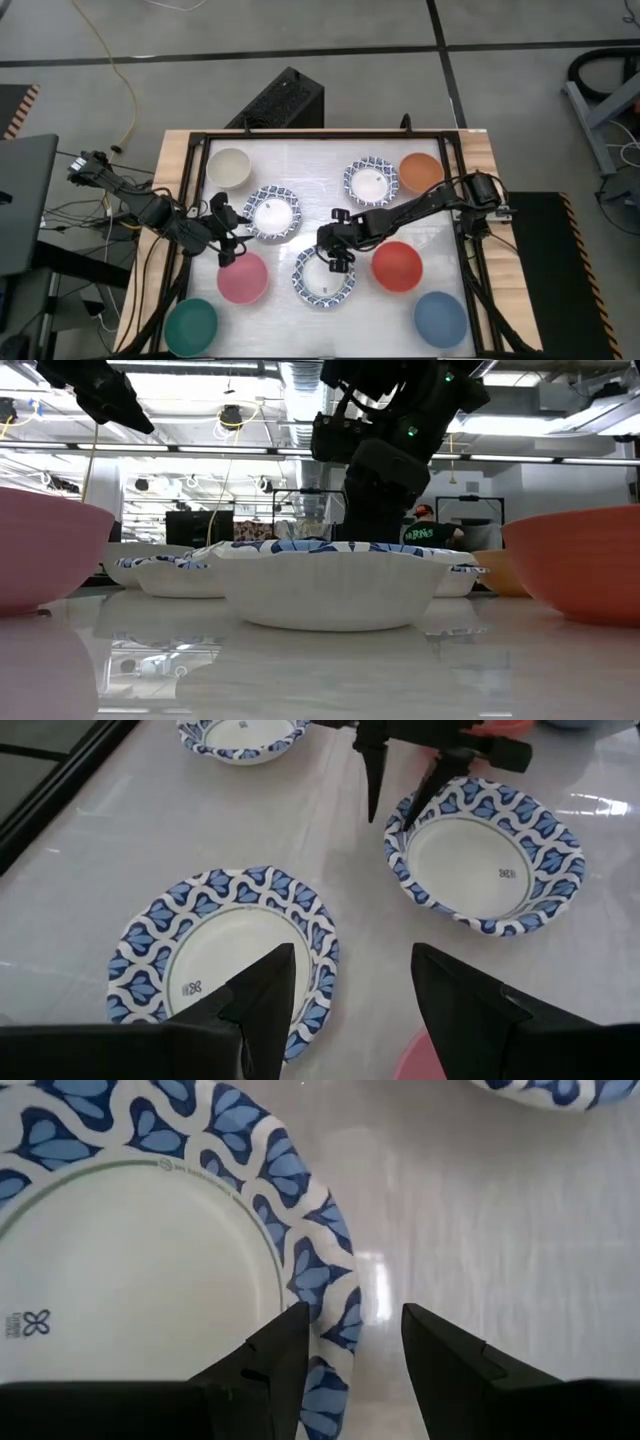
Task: Nest bowls inside each other
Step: Stack the bottom white patterned bowl on top of the top white patterned bowl
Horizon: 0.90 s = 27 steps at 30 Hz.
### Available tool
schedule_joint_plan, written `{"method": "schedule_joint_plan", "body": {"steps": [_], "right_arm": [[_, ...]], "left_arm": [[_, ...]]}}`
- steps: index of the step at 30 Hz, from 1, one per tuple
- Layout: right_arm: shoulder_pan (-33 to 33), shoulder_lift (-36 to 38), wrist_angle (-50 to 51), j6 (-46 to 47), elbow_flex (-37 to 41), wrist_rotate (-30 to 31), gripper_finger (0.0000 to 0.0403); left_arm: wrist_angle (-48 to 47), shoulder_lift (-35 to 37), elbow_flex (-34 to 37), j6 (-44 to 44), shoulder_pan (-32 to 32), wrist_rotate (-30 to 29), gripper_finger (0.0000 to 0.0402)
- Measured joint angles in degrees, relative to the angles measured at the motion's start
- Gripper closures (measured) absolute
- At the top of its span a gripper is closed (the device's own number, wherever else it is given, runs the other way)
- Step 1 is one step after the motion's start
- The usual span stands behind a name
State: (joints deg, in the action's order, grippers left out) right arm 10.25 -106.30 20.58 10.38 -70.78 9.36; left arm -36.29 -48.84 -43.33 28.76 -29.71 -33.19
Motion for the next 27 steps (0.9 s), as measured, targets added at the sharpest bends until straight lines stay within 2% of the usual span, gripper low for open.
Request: {"method": "schedule_joint_plan", "body": {"steps": [6, 10, 17, 24, 27], "right_arm": [[-1.0, 0.0, 0.9, 1.8, 0.0, -4.9, 0.0224], [-1.0, 0.0, 2.1, 1.8, 0.0, -5.1, 0.0242], [-1.0, 0.0, 3.4, 1.8, 0.0, -5.1, 0.0293], [-0.9, 0.1, 3.6, 1.7, 0.0, -5.2, 0.0387], [-1.1, 0.1, 3.7, 1.4, 0.0, -5.2, 0.0392]], "left_arm": [[-0.3, 0.0, 0.0, 0.9, 0.0, 0.0, 0.0210], [-0.3, 0.0, 0.0, 1.0, 0.0, 0.0, 0.0210], [-0.3, 0.0, 0.0, 1.1, 0.0, 0.0, 0.0210], [-0.3, 0.0, 0.0, 1.3, 0.0, 0.0, 0.0210], [-0.3, 0.0, 0.0, 1.5, 0.0, 0.1, 0.0210]]}}
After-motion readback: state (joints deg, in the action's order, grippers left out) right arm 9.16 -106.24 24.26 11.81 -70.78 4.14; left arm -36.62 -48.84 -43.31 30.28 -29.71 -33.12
